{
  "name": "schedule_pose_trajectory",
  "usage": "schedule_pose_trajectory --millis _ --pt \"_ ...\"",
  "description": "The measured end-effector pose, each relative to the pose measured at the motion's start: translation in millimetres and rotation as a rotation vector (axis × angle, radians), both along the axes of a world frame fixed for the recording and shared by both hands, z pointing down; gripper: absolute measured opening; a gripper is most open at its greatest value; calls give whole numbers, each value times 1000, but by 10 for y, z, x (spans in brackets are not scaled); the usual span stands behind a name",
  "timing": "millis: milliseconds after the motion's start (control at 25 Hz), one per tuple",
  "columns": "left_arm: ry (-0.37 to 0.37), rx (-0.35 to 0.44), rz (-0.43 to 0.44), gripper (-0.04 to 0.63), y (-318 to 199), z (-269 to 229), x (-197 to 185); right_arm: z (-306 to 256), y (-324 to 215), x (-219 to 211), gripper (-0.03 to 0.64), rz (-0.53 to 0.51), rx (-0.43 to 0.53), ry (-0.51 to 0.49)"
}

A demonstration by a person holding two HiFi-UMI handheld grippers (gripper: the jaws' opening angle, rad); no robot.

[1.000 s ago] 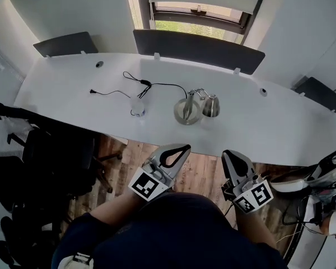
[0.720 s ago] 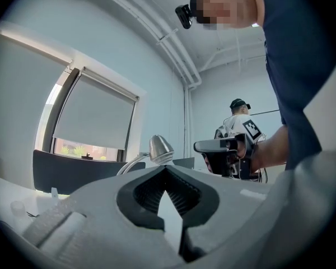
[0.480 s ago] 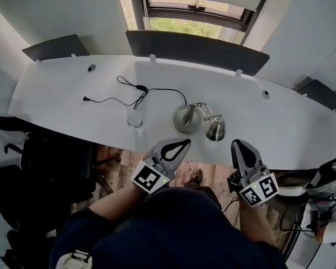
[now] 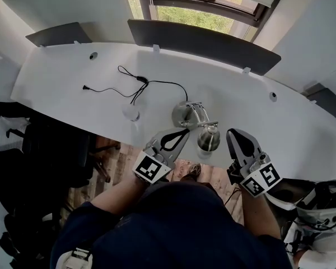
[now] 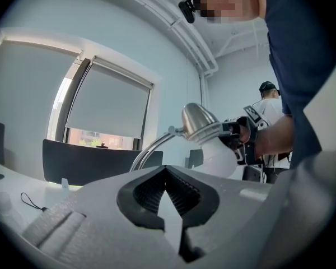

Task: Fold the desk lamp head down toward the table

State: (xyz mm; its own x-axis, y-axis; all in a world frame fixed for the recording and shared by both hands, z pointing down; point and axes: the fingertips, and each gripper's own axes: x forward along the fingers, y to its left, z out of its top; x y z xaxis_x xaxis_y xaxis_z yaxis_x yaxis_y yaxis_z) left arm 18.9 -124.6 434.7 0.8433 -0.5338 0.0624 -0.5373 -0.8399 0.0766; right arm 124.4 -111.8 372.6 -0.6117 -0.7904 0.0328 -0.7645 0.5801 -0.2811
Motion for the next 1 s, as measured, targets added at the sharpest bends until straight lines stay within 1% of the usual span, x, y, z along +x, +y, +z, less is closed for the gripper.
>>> schedule_pose_trajectory --millis 240,440,600,920,1000 --pt "-23 -32 -17 5 -167 267 111 112 -172 14 9 -92 -108 -11" --pt "-71 -31 -41 5 -315 469 128 170 -286 -4 9 -147 -183 -12" --pt "-87 -35 -69 6 -441 559 111 225 -377 -34 11 -194 -250 -6" --pt "-182 -1 -81 6 -693 837 51 314 -578 -124 11 -283 -379 1" --pt "-220 18 -77 14 -739 842 49 301 -613 -157 12 -304 -412 -10"
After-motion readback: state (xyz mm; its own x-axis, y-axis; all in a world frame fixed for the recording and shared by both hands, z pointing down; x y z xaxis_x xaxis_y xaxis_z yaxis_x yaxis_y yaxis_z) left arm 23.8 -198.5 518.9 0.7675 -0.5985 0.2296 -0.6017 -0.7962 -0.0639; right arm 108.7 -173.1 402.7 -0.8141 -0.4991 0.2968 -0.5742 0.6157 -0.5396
